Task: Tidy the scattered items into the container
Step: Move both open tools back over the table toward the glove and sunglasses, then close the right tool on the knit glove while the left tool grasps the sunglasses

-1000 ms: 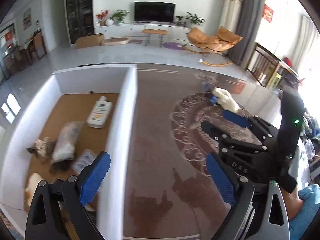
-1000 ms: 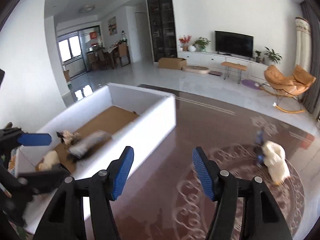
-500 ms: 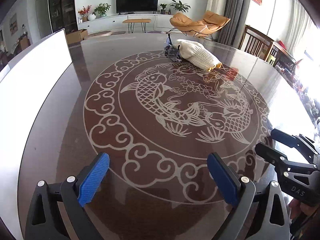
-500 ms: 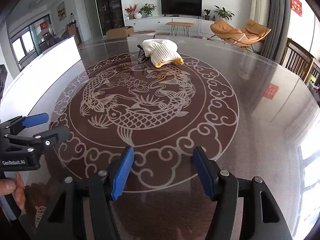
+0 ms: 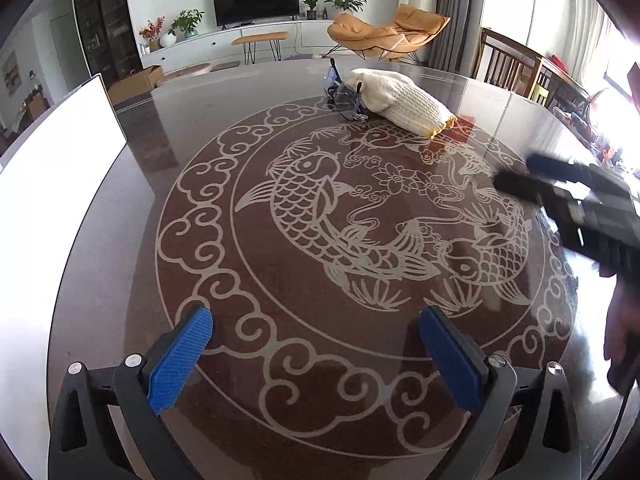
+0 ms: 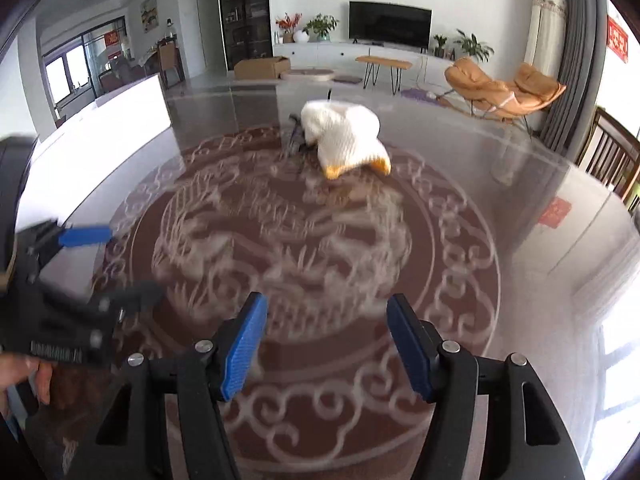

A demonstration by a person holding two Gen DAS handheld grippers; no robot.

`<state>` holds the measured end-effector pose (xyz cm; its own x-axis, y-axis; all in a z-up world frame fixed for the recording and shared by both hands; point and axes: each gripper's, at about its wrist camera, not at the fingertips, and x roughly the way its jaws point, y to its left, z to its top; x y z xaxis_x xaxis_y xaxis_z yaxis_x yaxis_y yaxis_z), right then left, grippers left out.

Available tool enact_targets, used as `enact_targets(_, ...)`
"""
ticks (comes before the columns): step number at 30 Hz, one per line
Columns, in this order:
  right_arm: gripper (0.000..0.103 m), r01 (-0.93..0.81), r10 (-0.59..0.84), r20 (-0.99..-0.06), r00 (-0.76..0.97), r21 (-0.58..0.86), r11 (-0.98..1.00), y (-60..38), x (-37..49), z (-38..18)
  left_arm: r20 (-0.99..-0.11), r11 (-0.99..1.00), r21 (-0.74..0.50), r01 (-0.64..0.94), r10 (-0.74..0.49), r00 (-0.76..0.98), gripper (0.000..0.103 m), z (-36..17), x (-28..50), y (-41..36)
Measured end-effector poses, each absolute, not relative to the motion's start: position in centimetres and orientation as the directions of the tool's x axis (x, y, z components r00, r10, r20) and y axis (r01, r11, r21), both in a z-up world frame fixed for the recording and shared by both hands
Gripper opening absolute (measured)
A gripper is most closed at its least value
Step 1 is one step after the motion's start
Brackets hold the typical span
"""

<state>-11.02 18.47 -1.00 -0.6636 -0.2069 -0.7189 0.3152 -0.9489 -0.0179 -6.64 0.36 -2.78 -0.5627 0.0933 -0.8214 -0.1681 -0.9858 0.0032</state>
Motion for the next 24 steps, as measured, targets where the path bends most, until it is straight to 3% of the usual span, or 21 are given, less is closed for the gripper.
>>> enact_targets(2,0.064,0.323,-0.226,-0.687,-0.69,-0.014,-0.946,17.6,-15.2,0.5,-0.821,-0.986,0.003,-0.168,0.093,-0.563,0.103,-2.8,-6.6,0.4)
enact_targets(7,0.064,0.389,-0.182,-0.769,-0.613,-0.093,-0.917,13.5,-24.0,0.0,-0.821,-0.986,0.003,-0.167,0.093,-0.563,0.103,-2.8,-6.6,0.4)
enact_targets(9,0.059,0.375,-0.143,-0.79,-0.596,-0.117,-0.92,13.2,-25.2,-0.9,-0.821,-0.986,0.003,-0.167,0.093,-0.563,0.103,-2.8,-6.7,0.4)
enact_targets(10,0.046,0.365,-0.14,-0.797,-0.587,-0.107,-0.925,13.6,-25.4,-1.4,-0.821,-0.986,0.003,-0.168,0.093,-0.563,0.103,-2.8,-6.7,0.4)
enact_targets(11,0.037,0.348,-0.138,-0.795,-0.591,-0.098,-0.932,14.3,-25.3,-1.6,-0.821,-0.986,0.003,-0.167,0.093,-0.563,0.103,-2.8,-6.7,0.4)
enact_targets(15,0.036,0.268,-0.113,-0.767,-0.631,-0.08,-0.96,19.2,-21.8,-1.8,-0.821,-0.986,0.003,-0.168,0.093,-0.563,0.103,-2.8,-6.7,0.4)
enact_targets(19,0.036,0.244,0.008,-0.724,-0.69,-0.243,-0.939,23.1,-13.2,-2.4,-0.822,-0.986,0.004,-0.164,0.09,-0.562,0.103,-2.8,-6.8,0.5)
enact_targets(24,0.036,0.228,0.027,-0.724,-0.69,-0.252,-0.94,24.3,-9.6,-2.3,-0.825,-0.994,0.002,-0.11,0.06,-0.562,0.103,-2.7,-9.6,2.0)
